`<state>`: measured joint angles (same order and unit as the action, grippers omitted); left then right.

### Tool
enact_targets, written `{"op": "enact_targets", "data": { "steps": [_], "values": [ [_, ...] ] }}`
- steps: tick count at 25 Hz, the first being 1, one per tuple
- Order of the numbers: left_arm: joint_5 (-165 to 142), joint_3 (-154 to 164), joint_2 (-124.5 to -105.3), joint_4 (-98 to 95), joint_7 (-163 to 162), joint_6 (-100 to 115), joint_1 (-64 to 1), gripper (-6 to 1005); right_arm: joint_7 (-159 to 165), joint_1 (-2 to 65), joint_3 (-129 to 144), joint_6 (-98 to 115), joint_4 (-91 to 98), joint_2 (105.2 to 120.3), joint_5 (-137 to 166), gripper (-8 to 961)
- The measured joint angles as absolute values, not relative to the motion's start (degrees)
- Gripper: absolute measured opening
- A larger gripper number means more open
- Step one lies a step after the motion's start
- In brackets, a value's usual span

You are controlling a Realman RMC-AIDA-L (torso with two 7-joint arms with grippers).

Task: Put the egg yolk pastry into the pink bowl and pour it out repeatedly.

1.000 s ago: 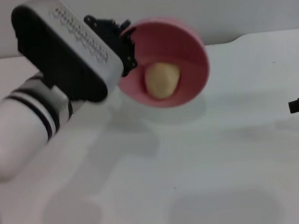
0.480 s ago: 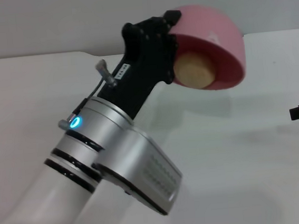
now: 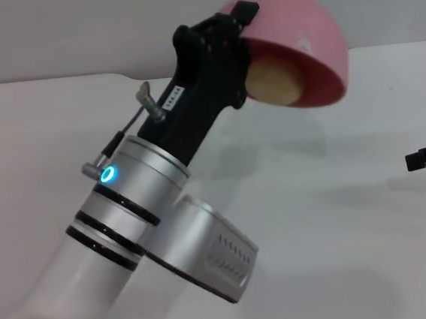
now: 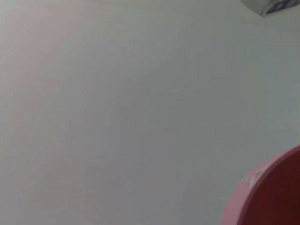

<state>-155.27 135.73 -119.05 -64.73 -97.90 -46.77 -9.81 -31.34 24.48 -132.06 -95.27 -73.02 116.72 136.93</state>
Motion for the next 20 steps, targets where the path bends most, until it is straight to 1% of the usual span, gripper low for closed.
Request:
{"op": "enact_targets", "data": {
  "steps": [11,17,20],
  "values": [
    [-150.65,136.94,-119.09,-62.30,-93.44,-53.78,-11.44,-1,-31.38,24.85,-132.04,-95.12,-73.04,116.72,136.83,459],
    [-139.24,136.06,-118.96,-63.86,-95.29,-50.17,-12.84,-1,-31.82,25.44,-131.72,-94.88,-73.04,116.74,136.35,459],
    [-128.24,131.53,-118.64,-69.14,-95.85,-40.64,-13.01,-2,-32.89,26.50,-131.69,-94.96,-72.28,116.92,135.97,459]
  ]
}}
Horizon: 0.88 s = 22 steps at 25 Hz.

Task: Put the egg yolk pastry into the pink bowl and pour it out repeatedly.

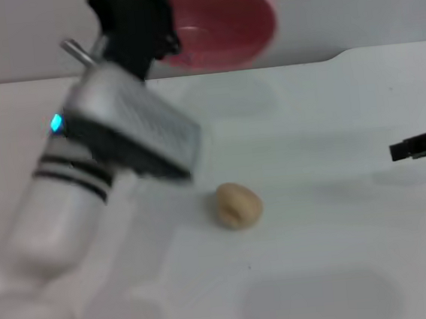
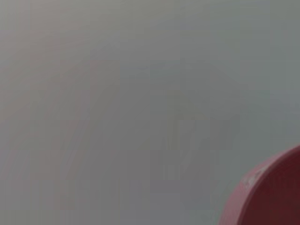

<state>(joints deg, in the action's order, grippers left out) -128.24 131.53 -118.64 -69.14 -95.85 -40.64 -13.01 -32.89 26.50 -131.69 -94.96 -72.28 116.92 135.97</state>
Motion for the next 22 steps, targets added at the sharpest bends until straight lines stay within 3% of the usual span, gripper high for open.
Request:
{"op": "enact_targets", "data": {
  "steps": [6,10,22],
  "values": [
    [-110.59,110.53,-118.39,-76.93,-98.21,-1.86,-13.46,-2,-35.54,30.27,-131.36,-95.36,-67.43,117.06,134.96,460],
    [-109.34,92.63,-117.91,-73.19,-110.99,25.56,-18.25,-1,-38.17,32.58,-130.12,-95.34,-65.47,117.28,134.89,460],
    [-152.05,61.20,-117.48,-73.51,-148.67,69.56,-30.37,0,-49.86,33.78,-115.20,-84.22,-61.89,118.69,130.93,461]
  ]
}}
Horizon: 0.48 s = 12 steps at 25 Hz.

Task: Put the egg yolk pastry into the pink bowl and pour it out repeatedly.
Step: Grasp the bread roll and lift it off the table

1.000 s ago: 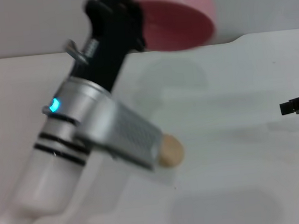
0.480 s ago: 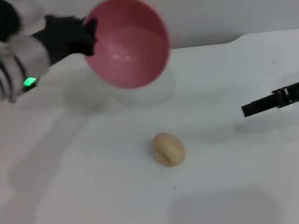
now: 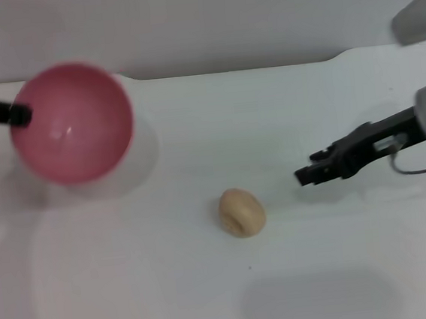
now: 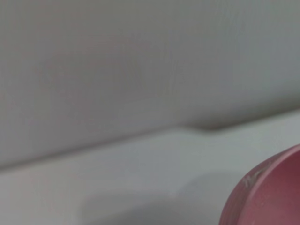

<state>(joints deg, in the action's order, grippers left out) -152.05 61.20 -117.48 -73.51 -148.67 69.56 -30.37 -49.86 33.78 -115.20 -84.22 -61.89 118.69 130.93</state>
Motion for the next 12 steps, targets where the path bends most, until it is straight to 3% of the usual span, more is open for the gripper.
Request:
{"op": "enact_targets", "data": {
  "steps": [10,12],
  "values": [
    [-153.55,60.97,-117.69,-80.62,-150.54,81.78,-29.50,-2,-55.15,34.88,-102.40,-72.28,-57.79,118.74,123.49,462],
    [-153.57,60.97,-117.69,-80.75,-150.82,82.18,-29.52,-2,-55.20,35.44,-101.17,-70.98,-57.39,118.74,122.98,580]
  ]
}}
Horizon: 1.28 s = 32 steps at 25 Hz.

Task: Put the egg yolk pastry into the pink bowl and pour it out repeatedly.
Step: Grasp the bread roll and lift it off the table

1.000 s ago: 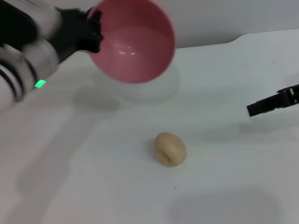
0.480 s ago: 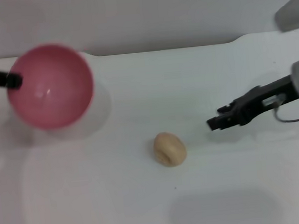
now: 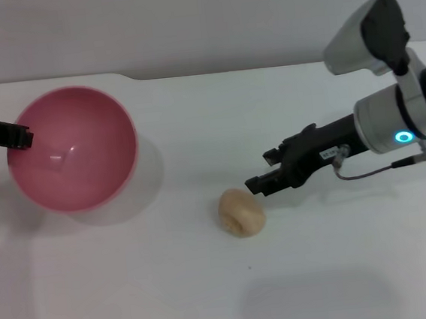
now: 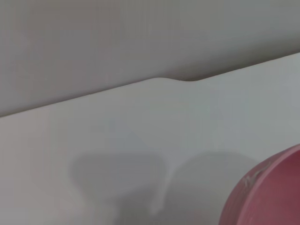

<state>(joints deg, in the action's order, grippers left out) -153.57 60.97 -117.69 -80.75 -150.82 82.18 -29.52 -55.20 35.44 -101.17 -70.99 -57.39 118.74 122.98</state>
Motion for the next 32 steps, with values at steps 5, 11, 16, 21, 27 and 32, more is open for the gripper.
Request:
{"op": "enact_targets", "data": {
  "steps": [5,11,16,21,27,32],
  "values": [
    [-153.49,61.15,-117.69,-80.82,-150.84,83.74,-29.93,-1,-53.88,36.87,-96.56,-66.61,-54.22,118.82,121.89,662],
    [-153.37,61.72,-117.68,-81.53,-150.88,85.67,-30.29,-2,-53.77,37.83,-93.48,-64.93,-50.26,118.83,119.86,658],
    [-153.27,62.88,-117.68,-81.41,-151.18,87.12,-30.81,-1,-53.58,38.75,-91.86,-62.56,-46.72,118.83,119.15,647],
    [-153.24,66.01,-117.68,-81.58,-151.87,88.83,-31.33,-1,-51.83,38.49,-91.58,-59.72,-45.98,118.83,119.12,637],
    [-153.20,67.38,-117.68,-81.52,-151.91,89.04,-31.62,-1,-51.48,38.60,-91.54,-58.99,-45.41,118.83,119.04,624],
    [-153.18,67.70,-117.69,-81.19,-151.90,89.03,-31.72,-1,-51.49,38.45,-91.76,-59.45,-45.42,118.82,118.87,432]
  ]
}}
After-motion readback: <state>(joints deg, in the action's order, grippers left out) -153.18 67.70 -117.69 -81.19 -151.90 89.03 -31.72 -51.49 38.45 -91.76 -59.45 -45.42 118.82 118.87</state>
